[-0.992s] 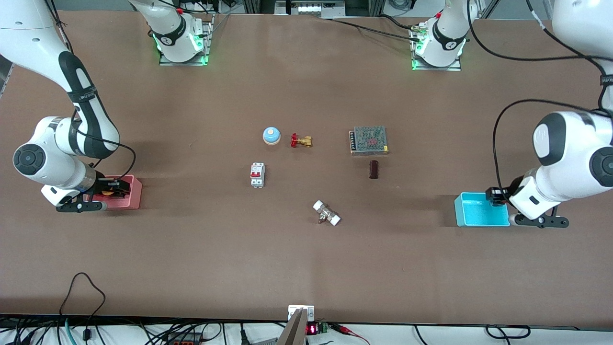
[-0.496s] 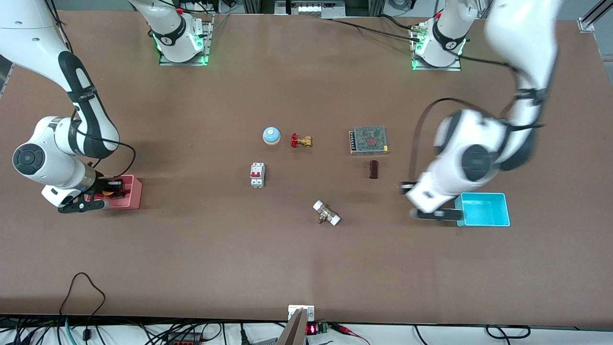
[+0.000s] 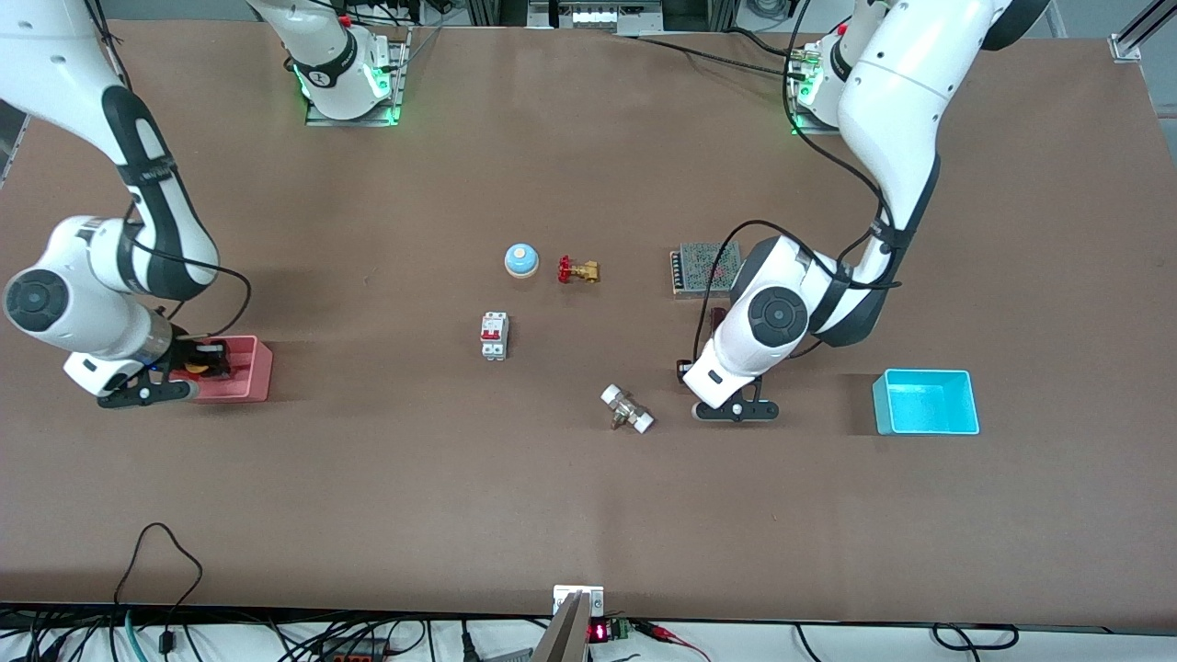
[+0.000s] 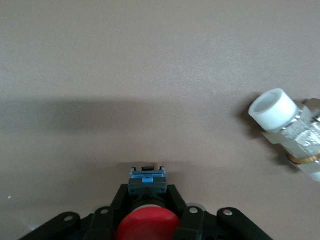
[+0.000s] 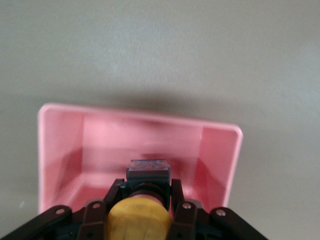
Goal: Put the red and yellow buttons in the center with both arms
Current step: 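Set the red button down with the left gripper while the right gripper carries yellow, then raise the open left gripper away from the red button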
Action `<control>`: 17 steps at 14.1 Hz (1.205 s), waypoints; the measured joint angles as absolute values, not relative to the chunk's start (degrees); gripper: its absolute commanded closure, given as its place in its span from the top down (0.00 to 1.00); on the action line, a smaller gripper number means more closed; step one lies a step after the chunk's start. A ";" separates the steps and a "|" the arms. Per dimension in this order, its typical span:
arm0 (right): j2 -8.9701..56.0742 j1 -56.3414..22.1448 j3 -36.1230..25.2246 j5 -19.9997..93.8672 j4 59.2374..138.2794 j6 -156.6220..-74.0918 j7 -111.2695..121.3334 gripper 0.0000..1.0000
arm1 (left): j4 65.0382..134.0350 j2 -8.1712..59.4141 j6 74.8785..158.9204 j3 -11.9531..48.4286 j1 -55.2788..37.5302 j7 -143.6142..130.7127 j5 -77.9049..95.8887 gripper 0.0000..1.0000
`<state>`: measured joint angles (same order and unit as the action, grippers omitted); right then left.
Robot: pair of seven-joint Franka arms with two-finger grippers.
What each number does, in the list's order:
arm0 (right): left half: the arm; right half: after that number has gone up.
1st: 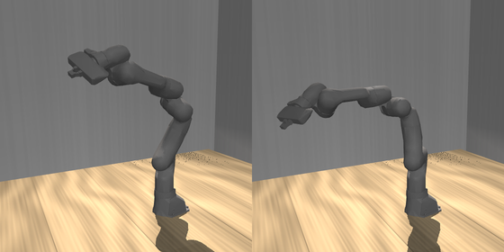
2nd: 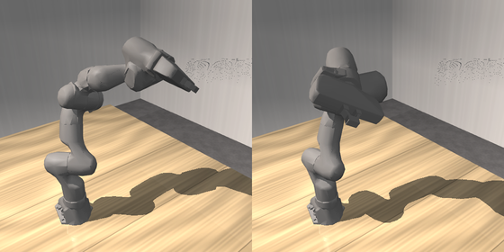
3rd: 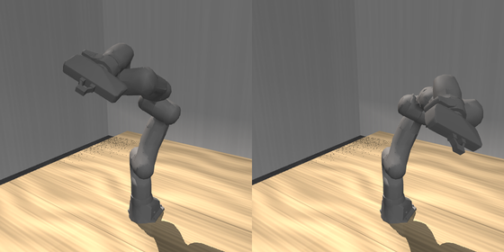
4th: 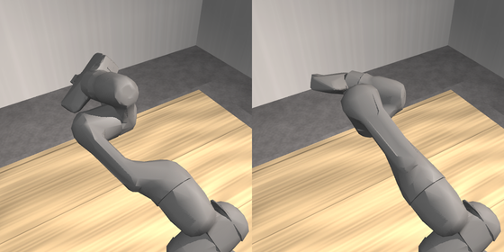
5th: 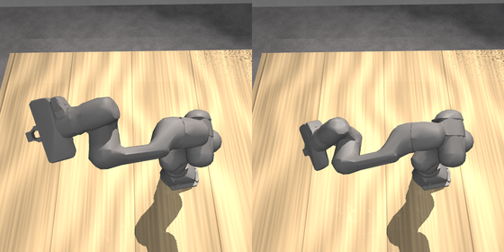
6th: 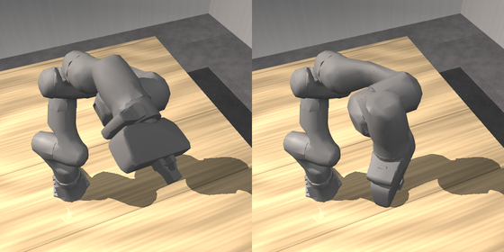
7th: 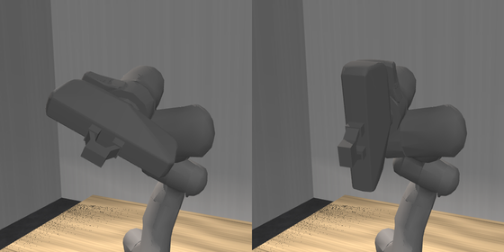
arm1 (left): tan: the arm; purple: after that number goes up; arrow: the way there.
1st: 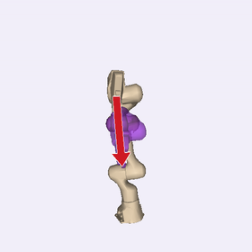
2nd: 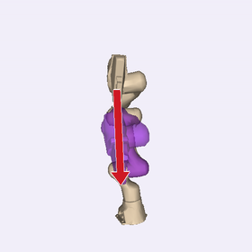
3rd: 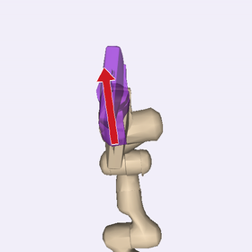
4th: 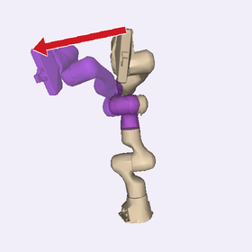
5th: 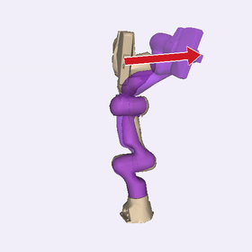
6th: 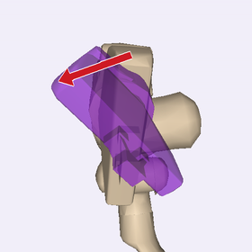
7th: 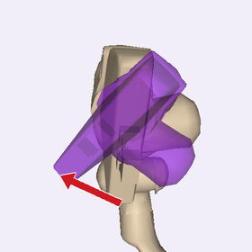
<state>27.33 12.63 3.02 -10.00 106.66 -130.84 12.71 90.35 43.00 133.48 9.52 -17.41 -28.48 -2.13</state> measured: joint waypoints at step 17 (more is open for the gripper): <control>27.09 4.01 18.20 -7.30 108.38 -127.39 -18.73 0.00 | 84.22 23.65 102.89 7.52 -12.97 -19.83 -9.16 1.00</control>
